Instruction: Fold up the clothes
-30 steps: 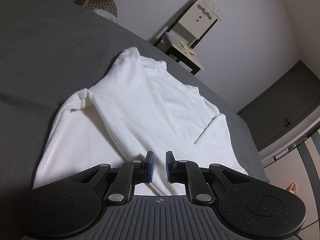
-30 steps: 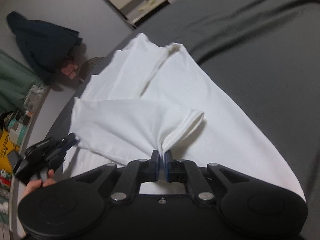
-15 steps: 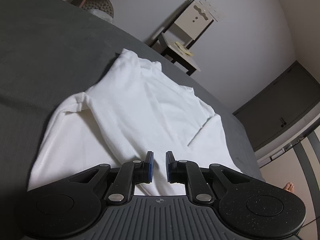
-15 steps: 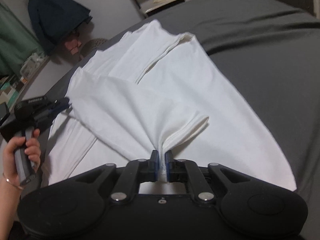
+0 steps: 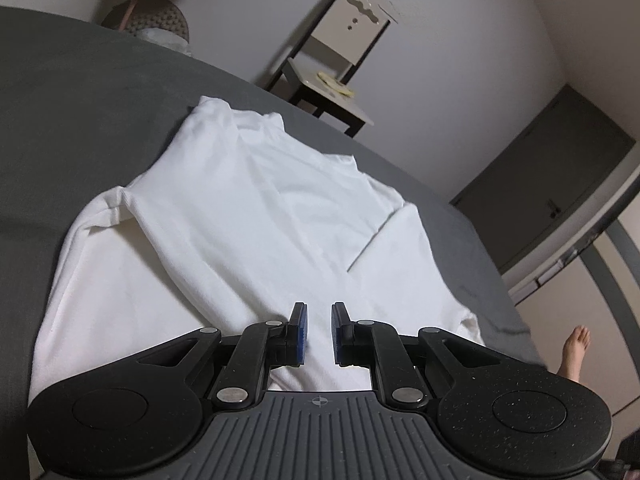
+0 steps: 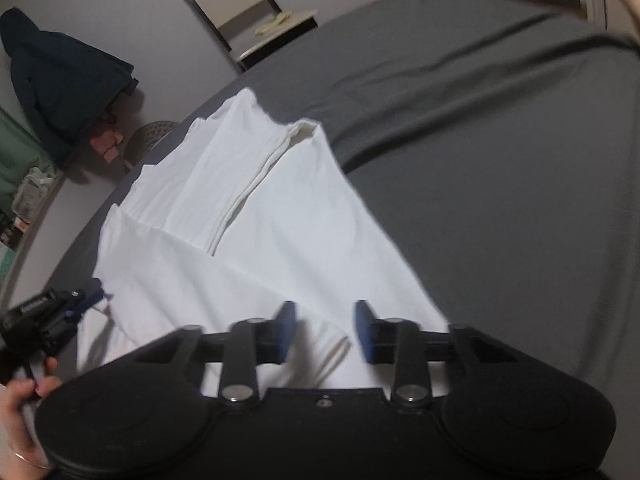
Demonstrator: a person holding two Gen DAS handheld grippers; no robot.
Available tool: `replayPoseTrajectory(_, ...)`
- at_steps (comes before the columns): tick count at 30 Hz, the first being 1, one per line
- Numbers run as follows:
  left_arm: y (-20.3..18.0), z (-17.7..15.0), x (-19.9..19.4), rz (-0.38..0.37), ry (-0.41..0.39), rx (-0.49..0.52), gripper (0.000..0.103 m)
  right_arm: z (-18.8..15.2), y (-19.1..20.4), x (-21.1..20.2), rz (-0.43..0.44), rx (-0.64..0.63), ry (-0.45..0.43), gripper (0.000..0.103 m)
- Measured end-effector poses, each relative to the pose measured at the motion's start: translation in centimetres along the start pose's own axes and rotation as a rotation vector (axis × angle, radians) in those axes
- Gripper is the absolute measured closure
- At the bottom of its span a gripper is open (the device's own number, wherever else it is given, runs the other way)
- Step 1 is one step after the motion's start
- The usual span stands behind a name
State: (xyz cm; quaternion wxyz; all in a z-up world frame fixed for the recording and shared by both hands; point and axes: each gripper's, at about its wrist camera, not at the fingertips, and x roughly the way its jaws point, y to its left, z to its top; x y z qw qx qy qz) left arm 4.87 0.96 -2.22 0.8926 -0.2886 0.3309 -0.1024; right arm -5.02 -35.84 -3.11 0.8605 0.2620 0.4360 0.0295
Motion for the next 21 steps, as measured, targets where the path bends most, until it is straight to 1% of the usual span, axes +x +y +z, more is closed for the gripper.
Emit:
replayPoseTrajectory(1, -0.1, -0.1, 0.0, 0.001, 0.003, 0.005, 0.092, 0.0, 0.1, 0.3, 0.004, -0.008, 0.017, 0.100)
replayPoseTrajectory(2, -0.2, -0.1, 0.0, 0.002, 0.005, 0.011, 0.091, -0.2, 0.2, 0.2, -0.014, -0.023, 0.003, 0.099)
replayPoseTrajectory(5, -0.5, -0.3, 0.0, 0.005, 0.013, 0.026, 0.091, -0.6, 0.7, -0.9, -0.079, -0.088, -0.083, 0.099)
replayPoseTrajectory(6, -0.7, -0.4, -0.1, 0.006, 0.016, 0.032, 0.092, -0.6, 0.5, -0.9, -0.083, -0.092, -0.083, 0.099)
replayPoseTrajectory(7, -0.8, -0.5, -0.1, 0.006, 0.018, 0.037, 0.091, -0.7, 0.3, -0.6, -0.077, -0.091, -0.064, 0.099)
replayPoseTrajectory(9, -1.0, -0.6, -0.1, 0.008, 0.024, 0.048, 0.091, -0.9, 0.0, -0.3, -0.067, -0.091, -0.035, 0.092)
replayPoseTrajectory(10, -1.1, -0.7, -0.1, 0.009, 0.026, 0.053, 0.091, -1.1, 0.2, -0.8, -0.072, -0.098, -0.057, 0.088)
replayPoseTrajectory(11, -1.2, -0.8, -0.1, 0.010, 0.029, 0.058, 0.091, -1.3, 0.4, -1.3, -0.078, -0.106, -0.079, 0.078)
replayPoseTrajectory(12, -1.2, -0.9, -0.2, 0.009, 0.032, 0.053, 0.091, -1.5, 0.5, -1.8, -0.083, -0.114, -0.100, 0.074)
replayPoseTrajectory(13, -1.2, -0.9, -0.2, 0.007, 0.036, 0.042, 0.091, -1.7, 0.8, -2.3, -0.083, -0.125, -0.120, 0.074)
replayPoseTrajectory(14, -1.3, -1.0, -0.3, 0.003, 0.037, 0.026, 0.092, -1.9, 1.2, -2.8, -0.059, -0.142, -0.129, 0.074)
replayPoseTrajectory(15, -1.3, -1.0, -0.4, -0.002, 0.038, 0.008, 0.091, -2.2, 1.6, -3.1, -0.009, -0.151, -0.121, 0.074)
replayPoseTrajectory(16, -1.3, -1.1, -0.5, -0.007, 0.040, -0.009, 0.091, -2.6, 2.0, -3.1, 0.059, -0.159, -0.094, 0.074)
replayPoseTrajectory(17, -1.3, -1.2, -0.5, -0.008, 0.041, -0.018, 0.091, -2.9, 2.4, -3.0, 0.109, -0.169, -0.064, 0.076)
replayPoseTrajectory(18, -1.3, -1.2, -0.6, -0.008, 0.042, -0.026, 0.091, -3.3, 2.6, -2.5, 0.106, -0.185, -0.026, 0.077)
replayPoseTrajectory(20, -1.5, -1.5, -1.0, 0.020, 0.049, -0.020, 0.091, -4.1, 2.8, -1.5, 0.088, -0.208, 0.043, 0.077)
replayPoseTrajectory(21, -1.5, -1.6, -1.1, 0.034, 0.052, -0.016, 0.092, -4.4, 2.4, -1.3, 0.044, -0.194, 0.059, 0.085)
